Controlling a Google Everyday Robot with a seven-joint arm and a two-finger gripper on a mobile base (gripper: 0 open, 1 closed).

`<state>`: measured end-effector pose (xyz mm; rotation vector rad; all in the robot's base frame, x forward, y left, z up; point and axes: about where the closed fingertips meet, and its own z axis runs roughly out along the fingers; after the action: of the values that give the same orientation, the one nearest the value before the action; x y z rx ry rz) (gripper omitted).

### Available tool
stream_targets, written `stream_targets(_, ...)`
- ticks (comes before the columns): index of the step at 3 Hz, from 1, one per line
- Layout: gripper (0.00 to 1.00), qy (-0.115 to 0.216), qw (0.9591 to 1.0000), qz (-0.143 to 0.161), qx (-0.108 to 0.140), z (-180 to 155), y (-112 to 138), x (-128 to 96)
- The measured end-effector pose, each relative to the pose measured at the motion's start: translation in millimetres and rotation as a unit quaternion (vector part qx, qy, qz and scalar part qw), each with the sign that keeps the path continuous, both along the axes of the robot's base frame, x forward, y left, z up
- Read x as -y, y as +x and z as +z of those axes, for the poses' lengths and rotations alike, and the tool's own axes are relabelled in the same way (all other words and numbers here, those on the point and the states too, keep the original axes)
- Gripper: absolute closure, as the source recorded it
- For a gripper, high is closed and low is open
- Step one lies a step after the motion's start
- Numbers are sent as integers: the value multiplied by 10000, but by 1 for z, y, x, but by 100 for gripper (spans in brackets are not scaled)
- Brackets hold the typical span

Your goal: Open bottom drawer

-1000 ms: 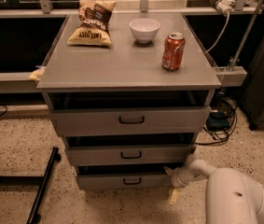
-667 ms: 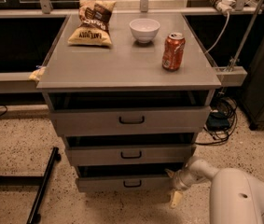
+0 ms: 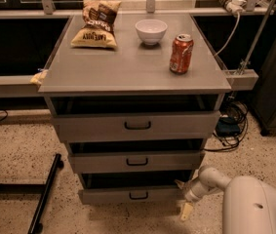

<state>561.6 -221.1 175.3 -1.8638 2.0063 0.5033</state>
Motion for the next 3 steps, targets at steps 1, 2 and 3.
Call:
stream_targets(1,0,-2,9993,-19,-383,3,-31,5)
stream_targets(2,0,-2,9992,-19,-395,5,-32,5)
stream_targets(3,0,134,9964,103,-833,30,-64,0)
